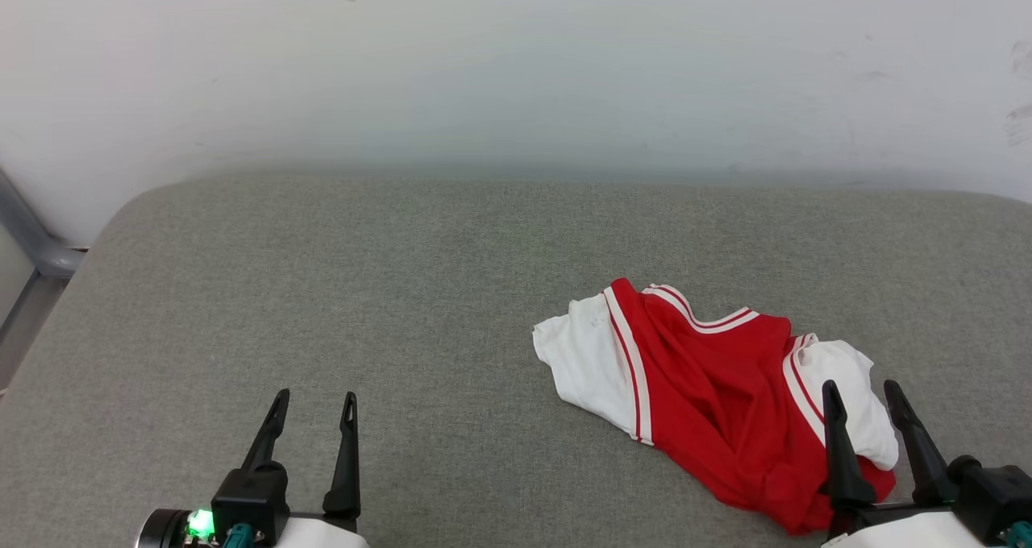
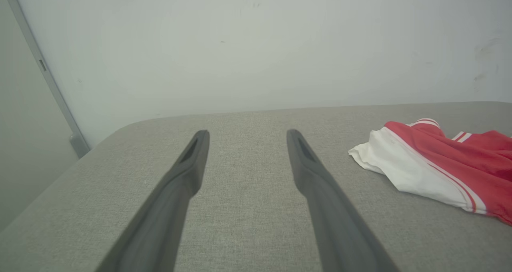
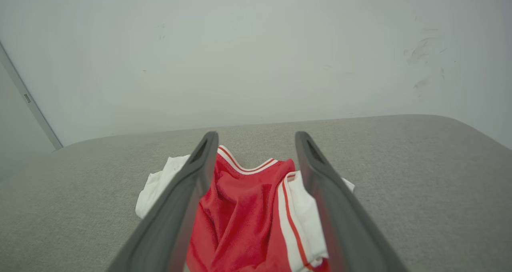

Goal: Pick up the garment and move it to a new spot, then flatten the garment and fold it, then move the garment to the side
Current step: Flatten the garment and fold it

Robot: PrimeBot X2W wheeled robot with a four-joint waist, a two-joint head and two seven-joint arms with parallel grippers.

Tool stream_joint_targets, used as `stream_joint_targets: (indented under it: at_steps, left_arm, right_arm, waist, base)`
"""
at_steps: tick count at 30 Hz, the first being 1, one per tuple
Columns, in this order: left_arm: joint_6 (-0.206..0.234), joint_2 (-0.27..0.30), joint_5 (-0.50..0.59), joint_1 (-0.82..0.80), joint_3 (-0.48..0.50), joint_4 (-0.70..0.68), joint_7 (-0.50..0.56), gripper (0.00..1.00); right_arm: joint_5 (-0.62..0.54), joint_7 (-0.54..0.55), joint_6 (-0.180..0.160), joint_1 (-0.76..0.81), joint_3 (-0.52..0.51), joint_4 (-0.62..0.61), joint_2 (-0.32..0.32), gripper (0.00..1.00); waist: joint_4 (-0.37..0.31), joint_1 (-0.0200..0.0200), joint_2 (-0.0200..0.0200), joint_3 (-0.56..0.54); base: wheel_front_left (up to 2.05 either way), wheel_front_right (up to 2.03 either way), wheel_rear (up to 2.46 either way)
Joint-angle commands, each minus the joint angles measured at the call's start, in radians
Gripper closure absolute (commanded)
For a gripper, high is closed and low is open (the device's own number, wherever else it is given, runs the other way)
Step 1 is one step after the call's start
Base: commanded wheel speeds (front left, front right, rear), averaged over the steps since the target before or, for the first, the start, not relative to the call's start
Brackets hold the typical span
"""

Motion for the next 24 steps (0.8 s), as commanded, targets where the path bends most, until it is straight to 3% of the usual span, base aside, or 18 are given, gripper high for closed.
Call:
stream_joint_targets:
  at_steps: [1,7,16,24]
  left_arm:
    - [-0.007,-0.004,0.005,-0.001,0.007,0.006,-0.003,0.0]
    - [-0.04,-0.005,0.013,-0.048,0.008,0.007,-0.003,0.0]
    - [-0.139,0.032,-0.02,-0.275,-0.017,0.096,-0.003,0.0]
    - [-0.161,0.085,-0.062,-0.49,-0.098,0.195,-0.003,0.0]
  right_arm:
    - [0.002,-0.003,-0.001,-0.003,0.004,0.004,0.001,0.0]
    - [-0.001,-0.003,-0.001,-0.008,0.002,-0.004,0.001,0.0]
    - [-0.013,-0.003,-0.001,-0.034,0.025,-0.018,0.0,0.0]
    - [-0.019,-0.003,-0.001,-0.059,0.036,-0.029,0.0,0.0]
  waist:
    - [-0.001,0.0,0.0,0.0]
    - [-0.001,0.0,0.0,0.004]
    - [-0.019,0.0,0.0,0.03]
    - [-0.066,0.0,0.0,0.071]
  base:
    - [0.0,0.0,0.0]
    - [0.0,0.0,0.0]
    - [0.0,0.0,0.0]
    - [0.0,0.0,0.0]
